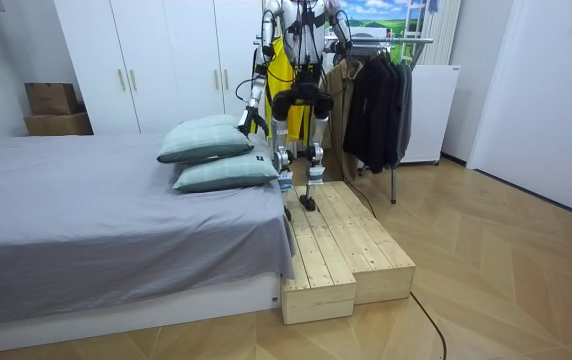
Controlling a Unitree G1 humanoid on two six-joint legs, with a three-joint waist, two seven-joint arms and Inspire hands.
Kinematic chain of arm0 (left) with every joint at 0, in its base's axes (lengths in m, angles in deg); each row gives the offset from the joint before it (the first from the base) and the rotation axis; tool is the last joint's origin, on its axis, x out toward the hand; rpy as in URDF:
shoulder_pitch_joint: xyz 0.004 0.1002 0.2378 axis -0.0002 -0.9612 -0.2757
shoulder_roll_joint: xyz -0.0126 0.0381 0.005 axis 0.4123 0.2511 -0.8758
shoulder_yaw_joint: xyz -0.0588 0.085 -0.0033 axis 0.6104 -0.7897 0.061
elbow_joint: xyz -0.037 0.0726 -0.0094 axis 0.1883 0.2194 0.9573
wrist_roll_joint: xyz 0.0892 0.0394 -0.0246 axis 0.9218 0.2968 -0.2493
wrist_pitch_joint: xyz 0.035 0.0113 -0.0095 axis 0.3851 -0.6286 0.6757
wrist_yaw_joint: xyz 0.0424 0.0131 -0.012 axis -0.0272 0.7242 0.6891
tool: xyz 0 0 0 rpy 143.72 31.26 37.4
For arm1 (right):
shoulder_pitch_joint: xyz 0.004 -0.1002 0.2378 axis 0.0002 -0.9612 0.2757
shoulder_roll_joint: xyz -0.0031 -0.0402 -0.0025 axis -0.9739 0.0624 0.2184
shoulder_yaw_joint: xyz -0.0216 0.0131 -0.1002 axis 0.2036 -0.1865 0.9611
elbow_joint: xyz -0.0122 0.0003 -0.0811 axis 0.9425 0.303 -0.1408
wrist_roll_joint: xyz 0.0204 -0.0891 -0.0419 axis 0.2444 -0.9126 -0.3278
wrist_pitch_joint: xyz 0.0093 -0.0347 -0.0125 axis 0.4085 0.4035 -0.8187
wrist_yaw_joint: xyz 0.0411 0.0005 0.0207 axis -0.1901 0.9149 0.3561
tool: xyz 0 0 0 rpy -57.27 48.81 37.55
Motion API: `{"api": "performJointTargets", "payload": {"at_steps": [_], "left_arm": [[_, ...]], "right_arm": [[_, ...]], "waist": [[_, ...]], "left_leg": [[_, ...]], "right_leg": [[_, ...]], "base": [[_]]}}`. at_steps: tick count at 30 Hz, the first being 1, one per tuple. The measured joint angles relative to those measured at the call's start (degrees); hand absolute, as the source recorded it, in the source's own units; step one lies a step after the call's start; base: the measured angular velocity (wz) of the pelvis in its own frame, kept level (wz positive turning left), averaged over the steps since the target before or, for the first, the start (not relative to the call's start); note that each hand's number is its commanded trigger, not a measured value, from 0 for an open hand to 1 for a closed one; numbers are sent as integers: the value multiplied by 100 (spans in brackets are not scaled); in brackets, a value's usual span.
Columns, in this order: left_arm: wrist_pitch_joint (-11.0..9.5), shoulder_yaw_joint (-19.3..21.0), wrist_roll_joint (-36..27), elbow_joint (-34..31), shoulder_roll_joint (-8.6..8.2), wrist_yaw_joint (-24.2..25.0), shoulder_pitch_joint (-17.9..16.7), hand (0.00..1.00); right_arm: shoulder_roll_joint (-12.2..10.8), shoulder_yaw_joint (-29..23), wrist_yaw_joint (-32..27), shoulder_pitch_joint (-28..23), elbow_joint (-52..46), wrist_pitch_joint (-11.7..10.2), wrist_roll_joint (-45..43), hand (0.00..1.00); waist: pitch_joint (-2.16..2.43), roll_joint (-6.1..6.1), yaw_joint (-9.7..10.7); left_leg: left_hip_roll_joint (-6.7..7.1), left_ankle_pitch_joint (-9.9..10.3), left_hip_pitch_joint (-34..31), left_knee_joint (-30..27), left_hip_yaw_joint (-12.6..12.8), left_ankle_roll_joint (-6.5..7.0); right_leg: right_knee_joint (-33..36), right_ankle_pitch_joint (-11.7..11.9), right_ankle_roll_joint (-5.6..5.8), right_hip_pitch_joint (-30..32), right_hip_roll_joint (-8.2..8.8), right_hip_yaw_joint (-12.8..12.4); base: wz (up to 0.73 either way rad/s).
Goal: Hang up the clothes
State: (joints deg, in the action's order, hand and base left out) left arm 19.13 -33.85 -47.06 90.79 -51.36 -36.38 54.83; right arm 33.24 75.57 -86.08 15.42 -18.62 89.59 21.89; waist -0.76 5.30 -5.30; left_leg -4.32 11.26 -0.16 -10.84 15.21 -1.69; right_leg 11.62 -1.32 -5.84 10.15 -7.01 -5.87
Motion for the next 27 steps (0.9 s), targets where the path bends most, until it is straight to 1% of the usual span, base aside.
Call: {"api": "performJointTargets", "payload": {"at_steps": [5,7,8,12,14,17,27], "left_arm": [[-25,10,0,0,0,-20,-2,0],[-26,-5,0,1,-1,-22,-1,0],[-30,-7,0,1,-1,-22,-1,0],[-70,-8,0,0,-5,-22,-1,0],[-83,-8,0,0,-6,-22,0,0],[-98,-15,0,0,-7,-22,0,0],[-145,-46,1,0,-8,-22,1,0]], "right_arm": [[0,0,5,-1,138,-86,58,100],[-2,1,4,-1,217,-148,58,100],[-4,1,4,-1,309,-198,56,100],[-23,5,6,-36,495,-206,-22,100],[-44,13,6,-38,495,-220,-106,100],[-48,14,5,-38,496,-225,-235,100],[-53,15,5,-38,660,-285,-223,100]], "waist": [[-6,-8,-4],[-17,-23,-4],[-27,-38,-5],[-47,-68,-5],[-48,-78,-4],[-39,-100,-4],[-30,-130,-4]], "left_leg": [[0,2,30,1,-18,2],[1,8,45,0,-19,3],[0,9,55,0,-22,2],[-2,8,54,-1,-25,0],[-3,8,49,-3,-32,-1],[-4,7,49,-5,-42,-3],[-6,4,81,-20,-39,-8]], "right_leg": [[-1,-21,-4,-29,0,7],[-5,-44,2,-34,0,11],[-7,-62,27,-47,0,13],[-3,-68,25,-45,-6,11],[-5,-68,24,-42,-15,0],[-5,-66,20,-42,-19,-2],[1,-60,11,-75,-21,-1]], "base": [[0],[0],[0],[0],[-2],[0],[0]]}}
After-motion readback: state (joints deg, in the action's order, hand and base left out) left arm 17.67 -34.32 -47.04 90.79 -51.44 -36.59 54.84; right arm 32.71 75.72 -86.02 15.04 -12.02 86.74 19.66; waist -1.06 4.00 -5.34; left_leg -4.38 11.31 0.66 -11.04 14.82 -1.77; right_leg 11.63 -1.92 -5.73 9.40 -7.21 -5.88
